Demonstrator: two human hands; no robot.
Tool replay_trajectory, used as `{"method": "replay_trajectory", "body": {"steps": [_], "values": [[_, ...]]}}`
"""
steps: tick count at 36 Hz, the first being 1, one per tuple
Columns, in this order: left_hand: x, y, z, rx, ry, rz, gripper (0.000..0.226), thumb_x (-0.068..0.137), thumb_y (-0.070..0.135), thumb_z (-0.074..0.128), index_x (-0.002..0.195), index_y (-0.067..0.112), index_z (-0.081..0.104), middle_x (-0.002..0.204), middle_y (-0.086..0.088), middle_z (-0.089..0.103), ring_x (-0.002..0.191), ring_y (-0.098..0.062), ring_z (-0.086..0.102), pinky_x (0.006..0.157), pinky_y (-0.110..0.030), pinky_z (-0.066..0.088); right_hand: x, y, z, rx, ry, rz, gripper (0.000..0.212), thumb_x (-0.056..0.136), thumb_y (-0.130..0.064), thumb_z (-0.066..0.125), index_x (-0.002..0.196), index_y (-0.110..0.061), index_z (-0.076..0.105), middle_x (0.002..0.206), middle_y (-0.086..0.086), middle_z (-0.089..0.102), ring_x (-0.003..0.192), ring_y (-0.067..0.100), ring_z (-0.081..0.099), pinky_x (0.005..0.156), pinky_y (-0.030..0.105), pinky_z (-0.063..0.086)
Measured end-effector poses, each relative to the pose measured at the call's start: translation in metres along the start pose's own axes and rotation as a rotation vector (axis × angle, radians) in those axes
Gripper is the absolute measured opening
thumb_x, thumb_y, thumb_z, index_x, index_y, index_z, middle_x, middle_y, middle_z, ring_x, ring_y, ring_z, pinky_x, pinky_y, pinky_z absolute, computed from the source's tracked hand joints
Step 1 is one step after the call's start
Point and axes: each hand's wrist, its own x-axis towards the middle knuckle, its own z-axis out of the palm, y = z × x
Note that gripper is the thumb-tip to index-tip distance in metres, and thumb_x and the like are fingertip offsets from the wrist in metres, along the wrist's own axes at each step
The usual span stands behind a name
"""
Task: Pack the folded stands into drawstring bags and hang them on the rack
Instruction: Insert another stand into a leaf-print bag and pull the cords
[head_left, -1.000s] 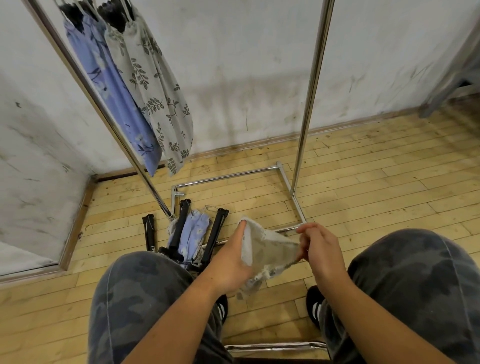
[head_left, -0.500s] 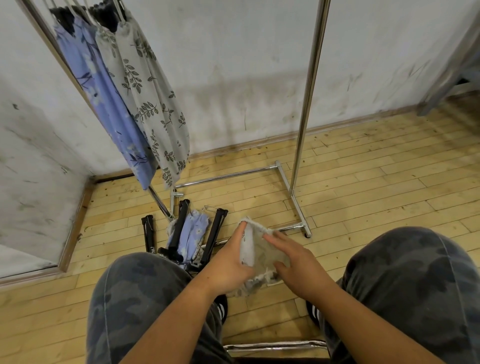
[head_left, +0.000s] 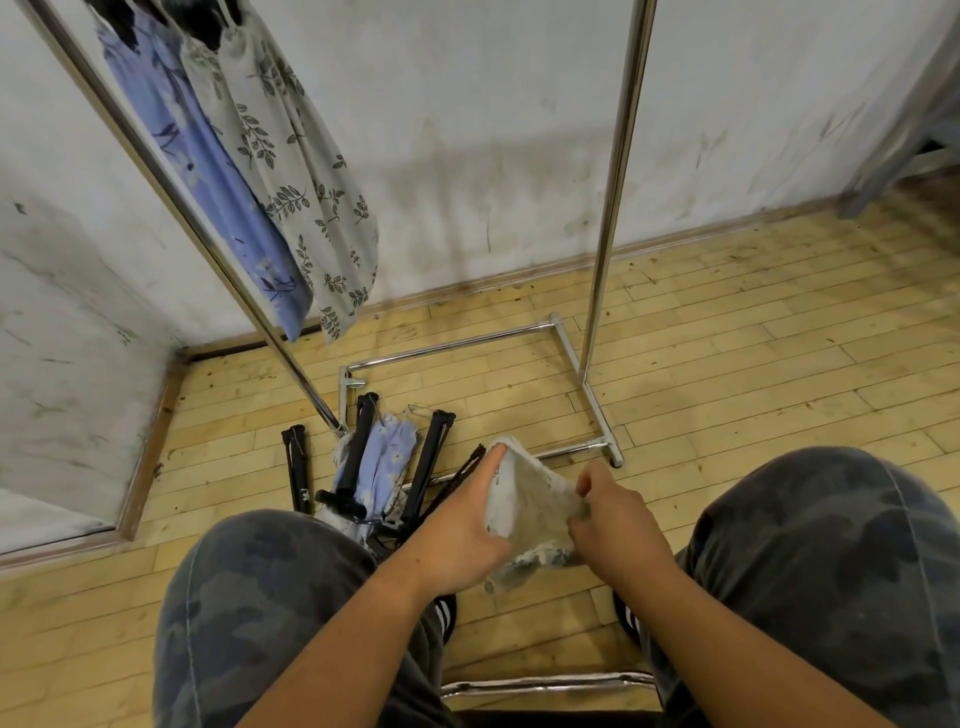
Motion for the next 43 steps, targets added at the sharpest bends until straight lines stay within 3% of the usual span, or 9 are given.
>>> {"method": "replay_trajectory", "body": {"steps": [3,5,9,17,22,26,29,35,43], "values": [[0.000,-0.012,-0.003,0.017,0.026,0.014,0.104,0.086,0.025,0.067,0.163,0.043,-0.001,0.169,0.000,0.024,0.140,-0.035,0.044,0.106,-0.040,0.048,0.003,-0.006,-0.001,0.148,-0.010,0.069,0.019,0.100,-0.027,0.063,0.112,-0.026,0.048,0.080,-0.001,0.064,0.067,0.015,0.063,0.052,0.032,0.051],[-0.001,-0.018,-0.006,0.019,0.036,0.005,0.100,0.087,0.019,0.067,0.164,0.037,0.004,0.170,0.010,0.017,0.152,-0.017,0.029,0.114,-0.026,0.035,0.007,-0.010,-0.001,0.245,-0.029,0.140,0.014,0.101,-0.033,0.061,0.112,-0.025,0.056,0.088,-0.003,0.064,0.074,0.013,0.064,0.058,0.032,0.056],[-0.003,-0.031,-0.004,-0.001,0.049,-0.024,0.083,0.092,0.008,0.065,0.156,0.039,0.024,0.156,0.020,0.034,0.137,0.003,0.034,0.104,-0.006,0.029,0.013,-0.020,0.004,0.337,-0.076,0.191,0.026,0.102,-0.041,0.054,0.100,-0.020,0.068,0.092,0.002,0.068,0.078,0.015,0.062,0.061,0.030,0.051],[0.013,-0.080,0.008,-0.133,0.043,-0.230,0.051,0.099,0.017,0.058,0.146,0.034,0.051,0.133,0.012,0.054,0.113,-0.008,0.059,0.076,-0.013,0.051,0.015,-0.044,0.029,0.458,-0.208,0.327,0.038,0.107,-0.045,0.044,0.098,-0.017,0.068,0.097,0.008,0.069,0.089,0.026,0.066,0.083,0.046,0.061],[0.031,-0.111,0.009,-0.228,0.111,-0.363,0.026,0.101,0.023,0.057,0.124,0.033,0.064,0.118,0.012,0.067,0.100,0.000,0.063,0.094,-0.030,0.057,0.022,-0.049,0.045,0.320,-0.243,0.336,0.038,0.110,-0.039,0.035,0.109,-0.017,0.067,0.095,0.005,0.065,0.085,0.023,0.066,0.078,0.042,0.062],[0.051,-0.134,0.010,-0.262,0.091,-0.462,0.015,0.104,0.027,0.056,0.117,0.030,0.062,0.110,0.010,0.066,0.095,-0.008,0.064,0.086,-0.030,0.056,0.021,-0.049,0.052,0.329,-0.289,0.362,0.036,0.110,-0.043,0.037,0.103,-0.021,0.065,0.096,0.006,0.067,0.088,0.026,0.068,0.083,0.050,0.063],[0.069,-0.155,0.013,-0.203,0.044,-0.504,0.015,0.104,0.027,0.053,0.118,0.028,0.057,0.114,0.005,0.062,0.097,-0.015,0.062,0.075,-0.026,0.050,0.024,-0.049,0.054,0.326,-0.316,0.390,0.036,0.110,-0.045,0.039,0.099,-0.022,0.065,0.095,0.007,0.069,0.087,0.027,0.071,0.080,0.052,0.064],[0.102,-0.202,0.028,-0.119,0.020,-0.592,0.017,0.101,0.029,0.054,0.116,0.026,0.060,0.121,-0.002,0.066,0.110,-0.023,0.062,0.097,-0.038,0.052,0.030,-0.048,0.058,0.341,-0.351,0.384,0.031,0.109,-0.040,0.044,0.101,-0.021,0.066,0.098,0.006,0.069,0.079,0.022,0.073,0.054,0.035,0.063],[0.152,-0.258,0.033,-0.174,0.087,-0.664,0.057,0.098,0.021,0.063,0.150,0.009,0.045,0.137,-0.015,0.057,0.113,-0.028,0.060,0.096,-0.035,0.049,0.040,-0.057,0.064,0.368,-0.383,0.392,0.032,0.109,-0.040,0.044,0.095,-0.029,0.071,0.092,-0.001,0.073,0.077,0.016,0.075,0.063,0.036,0.065]]}}
